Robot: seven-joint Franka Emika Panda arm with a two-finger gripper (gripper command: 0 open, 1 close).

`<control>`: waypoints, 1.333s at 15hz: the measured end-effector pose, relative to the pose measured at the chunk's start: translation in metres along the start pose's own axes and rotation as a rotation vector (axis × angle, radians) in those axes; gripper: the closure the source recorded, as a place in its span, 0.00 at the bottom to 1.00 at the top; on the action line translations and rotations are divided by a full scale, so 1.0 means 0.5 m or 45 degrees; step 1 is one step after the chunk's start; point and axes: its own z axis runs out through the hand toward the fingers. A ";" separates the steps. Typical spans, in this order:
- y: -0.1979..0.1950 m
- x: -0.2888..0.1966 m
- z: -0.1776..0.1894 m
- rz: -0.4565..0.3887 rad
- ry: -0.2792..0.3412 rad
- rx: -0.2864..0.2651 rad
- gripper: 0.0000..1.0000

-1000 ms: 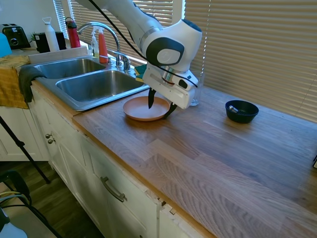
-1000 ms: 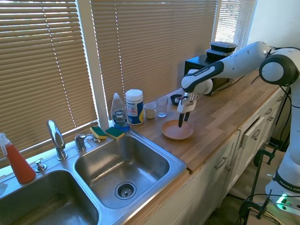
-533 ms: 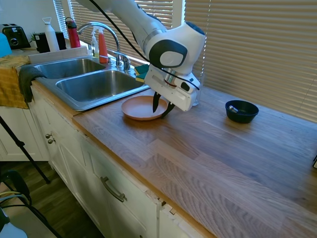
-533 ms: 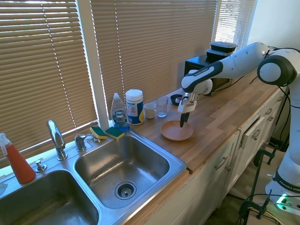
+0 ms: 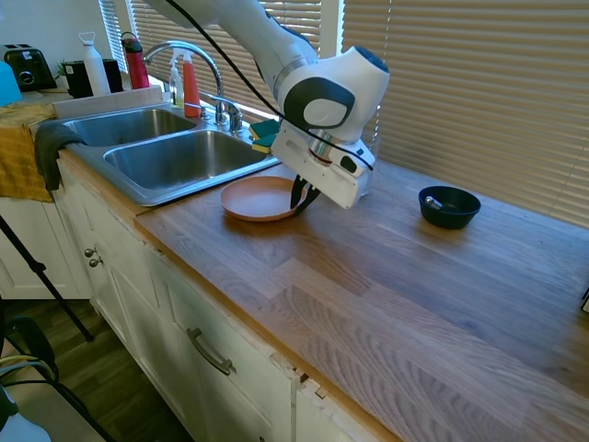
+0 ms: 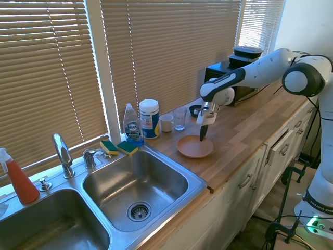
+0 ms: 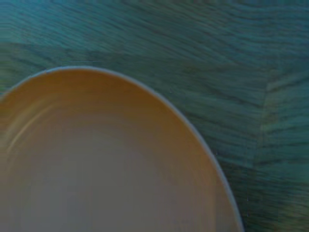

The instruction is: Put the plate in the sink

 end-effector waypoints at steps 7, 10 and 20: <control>-0.042 -0.024 -0.026 -0.066 -0.053 0.099 1.00; -0.110 -0.081 -0.073 -0.110 -0.048 0.137 1.00; -0.365 -0.258 -0.013 -0.178 -0.060 0.063 1.00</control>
